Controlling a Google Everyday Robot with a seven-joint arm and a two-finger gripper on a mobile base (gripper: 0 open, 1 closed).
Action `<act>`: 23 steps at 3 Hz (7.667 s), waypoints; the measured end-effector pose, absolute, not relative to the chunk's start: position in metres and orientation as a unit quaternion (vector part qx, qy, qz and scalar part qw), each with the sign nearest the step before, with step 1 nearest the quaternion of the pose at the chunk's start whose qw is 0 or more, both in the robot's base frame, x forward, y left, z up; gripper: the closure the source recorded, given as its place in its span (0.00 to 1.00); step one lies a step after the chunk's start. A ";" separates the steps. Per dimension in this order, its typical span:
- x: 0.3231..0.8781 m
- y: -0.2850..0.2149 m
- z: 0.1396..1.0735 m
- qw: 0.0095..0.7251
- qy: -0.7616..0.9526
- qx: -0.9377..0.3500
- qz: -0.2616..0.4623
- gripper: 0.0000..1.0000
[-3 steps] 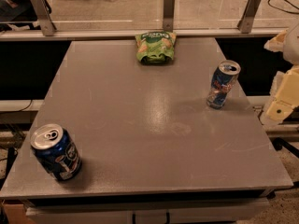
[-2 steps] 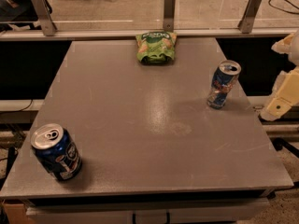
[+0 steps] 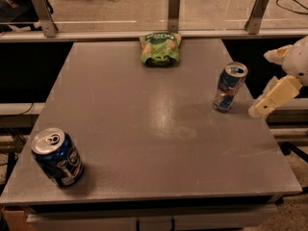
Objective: Move redbull can near green rice chip bag
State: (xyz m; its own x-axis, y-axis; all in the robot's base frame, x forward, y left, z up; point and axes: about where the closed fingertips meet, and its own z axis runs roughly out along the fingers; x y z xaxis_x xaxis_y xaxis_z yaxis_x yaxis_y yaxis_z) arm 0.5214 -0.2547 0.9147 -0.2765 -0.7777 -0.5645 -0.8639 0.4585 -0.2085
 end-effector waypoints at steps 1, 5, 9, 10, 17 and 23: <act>0.537 -0.241 0.901 0.360 0.776 -0.503 0.125 0.00; 0.544 -0.171 0.888 0.458 0.710 -0.436 0.309 0.64; 0.570 -0.187 0.942 0.510 0.684 -0.440 0.280 1.00; 0.610 -0.187 0.951 0.534 0.677 -0.426 0.273 1.00; 0.764 -0.118 0.895 0.568 0.667 -0.368 0.311 0.12; 0.678 -0.254 0.977 0.599 0.670 -0.381 0.216 0.00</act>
Offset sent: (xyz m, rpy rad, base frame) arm 0.0228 0.0720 -0.0233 0.5313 -0.0603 0.1037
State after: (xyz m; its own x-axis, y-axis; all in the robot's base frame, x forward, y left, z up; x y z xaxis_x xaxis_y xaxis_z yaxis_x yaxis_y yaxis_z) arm 0.6781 -0.2545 0.9772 0.0088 -0.2515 -0.9678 -0.7699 0.6159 -0.1671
